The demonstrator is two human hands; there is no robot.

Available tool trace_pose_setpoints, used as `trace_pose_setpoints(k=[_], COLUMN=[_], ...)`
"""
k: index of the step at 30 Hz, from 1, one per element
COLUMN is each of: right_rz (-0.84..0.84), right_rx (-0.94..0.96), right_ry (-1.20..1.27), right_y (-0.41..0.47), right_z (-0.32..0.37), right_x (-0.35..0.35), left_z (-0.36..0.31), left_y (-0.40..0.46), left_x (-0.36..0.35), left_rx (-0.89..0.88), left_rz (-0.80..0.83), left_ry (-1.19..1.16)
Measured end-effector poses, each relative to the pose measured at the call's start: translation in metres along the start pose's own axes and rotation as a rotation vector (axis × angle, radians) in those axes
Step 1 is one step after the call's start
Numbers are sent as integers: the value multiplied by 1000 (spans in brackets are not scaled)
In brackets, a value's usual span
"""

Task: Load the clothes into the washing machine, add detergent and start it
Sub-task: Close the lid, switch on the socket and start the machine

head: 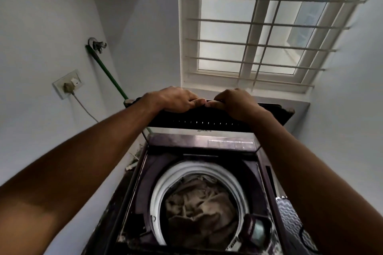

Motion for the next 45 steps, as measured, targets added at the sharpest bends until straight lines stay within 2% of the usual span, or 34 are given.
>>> trace_pose_setpoints(k=[4,10,13,21,27,34,45], right_rz=[105,114,141,211,119,279,454], right_rx=[-4,-1,-9,-13,-27,-107,-272], right_ry=[95,88,115,162,102,113,83], right_y=[-22,-59,-77,-131,-173,-201,-237], right_z=[11,24,32,54,63,67,67], right_x=[-11,-24,-33,-60,-93,-141,-222], left_z=[-9,-10,-16,-31,-47,-55,-61], left_y=[-19,-45,-58,-105,-138,-157,-180], left_x=[-17,-46,-63,-118,-158,-206,-290], left_rx=[-15,23,4,21,-36,-45,16], left_rz=[9,6,-6,128,-44,-84,-78], left_ry=[32,-75,-44,-129,33,129,127])
Point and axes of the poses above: each hand's wrist, its own y-axis towards the middle knuckle, its own x-axis out of the back of the hand, z = x × y, the point moved 8 cm from there along y, towards the middle knuckle
